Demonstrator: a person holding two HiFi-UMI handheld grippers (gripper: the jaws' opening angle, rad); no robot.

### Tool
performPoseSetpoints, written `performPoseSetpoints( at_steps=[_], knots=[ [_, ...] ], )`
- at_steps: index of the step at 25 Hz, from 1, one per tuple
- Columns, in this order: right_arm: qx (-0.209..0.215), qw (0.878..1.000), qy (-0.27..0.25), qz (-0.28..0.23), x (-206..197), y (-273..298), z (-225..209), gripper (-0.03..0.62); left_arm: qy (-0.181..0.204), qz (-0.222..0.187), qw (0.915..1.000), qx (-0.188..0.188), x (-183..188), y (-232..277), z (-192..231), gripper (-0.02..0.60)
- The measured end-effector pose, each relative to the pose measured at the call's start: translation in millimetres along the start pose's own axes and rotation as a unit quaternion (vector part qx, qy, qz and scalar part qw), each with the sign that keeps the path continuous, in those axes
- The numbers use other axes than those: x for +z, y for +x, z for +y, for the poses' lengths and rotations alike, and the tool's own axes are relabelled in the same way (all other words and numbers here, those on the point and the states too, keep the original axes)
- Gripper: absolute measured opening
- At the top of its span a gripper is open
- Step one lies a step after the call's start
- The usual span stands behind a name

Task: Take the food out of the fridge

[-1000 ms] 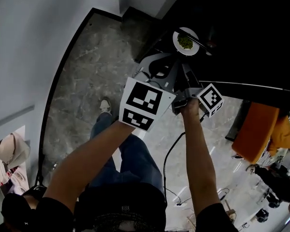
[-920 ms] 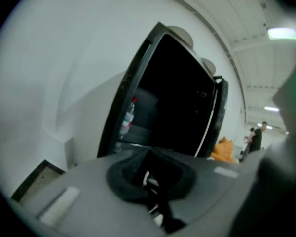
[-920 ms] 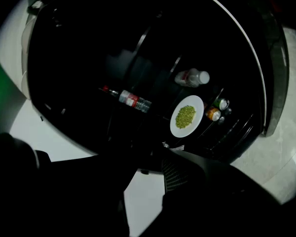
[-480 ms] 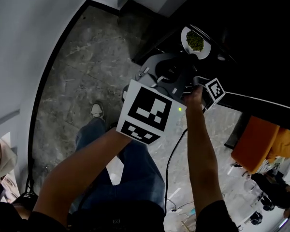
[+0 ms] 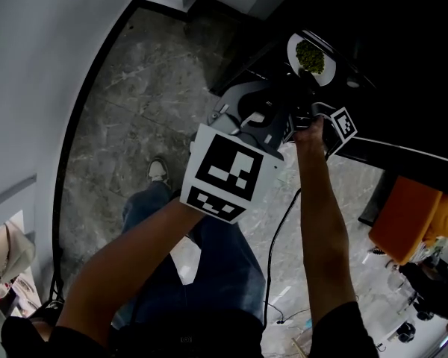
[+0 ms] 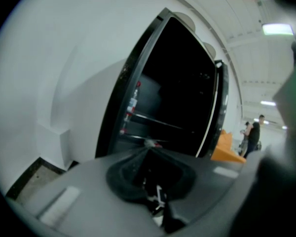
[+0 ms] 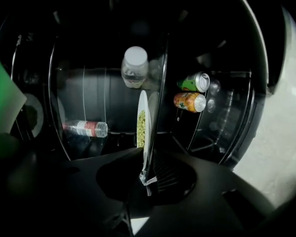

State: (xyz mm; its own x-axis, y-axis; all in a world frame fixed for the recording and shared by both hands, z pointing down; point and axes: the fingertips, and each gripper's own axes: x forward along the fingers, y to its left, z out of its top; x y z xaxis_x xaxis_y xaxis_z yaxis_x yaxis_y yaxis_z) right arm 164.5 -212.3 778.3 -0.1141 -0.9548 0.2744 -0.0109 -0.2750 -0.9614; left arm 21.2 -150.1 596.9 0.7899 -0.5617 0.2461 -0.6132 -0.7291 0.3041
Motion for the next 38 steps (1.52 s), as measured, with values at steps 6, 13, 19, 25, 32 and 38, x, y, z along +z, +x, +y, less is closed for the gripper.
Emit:
performPoseSetpoints(
  at_steps=[6, 13, 19, 25, 32, 38],
  knots=[
    [0.003, 1.000, 0.013, -0.004, -2.1, -4.9, 3.0, 0.012, 0.003, 0.006, 1.0000, -0.005, 0.0, -1.9, -0.7, 0.002],
    [0.012, 1.000, 0.015, 0.001, -4.9, -17.5, 7.9, 0.011, 0.008, 0.019, 0.9998, -0.004, 0.1, -8.1, -2.6, 0.002],
    [0.013, 1.000, 0.014, 0.015, -25.0, -54.9, 26.7, 0.011, 0.001, 0.034, 0.9994, 0.007, 10.6, -26.1, -16.0, 0.002],
    [0.008, 1.000, 0.014, 0.027, -53.5, -110.1, 59.5, 0.011, 0.005, 0.051, 0.9987, 0.003, 35.3, -49.7, -43.0, 0.002],
    [0.005, 1.000, 0.009, 0.020, -77.1, -176.1, 117.6, 0.011, 0.008, 0.062, 0.9980, -0.002, 71.8, -68.4, -74.3, 0.002],
    [0.027, 0.999, 0.021, 0.008, -97.6, -227.1, 184.5, 0.011, 0.011, 0.062, 0.9980, -0.009, 104.8, -92.4, -101.0, 0.002]
  ],
)
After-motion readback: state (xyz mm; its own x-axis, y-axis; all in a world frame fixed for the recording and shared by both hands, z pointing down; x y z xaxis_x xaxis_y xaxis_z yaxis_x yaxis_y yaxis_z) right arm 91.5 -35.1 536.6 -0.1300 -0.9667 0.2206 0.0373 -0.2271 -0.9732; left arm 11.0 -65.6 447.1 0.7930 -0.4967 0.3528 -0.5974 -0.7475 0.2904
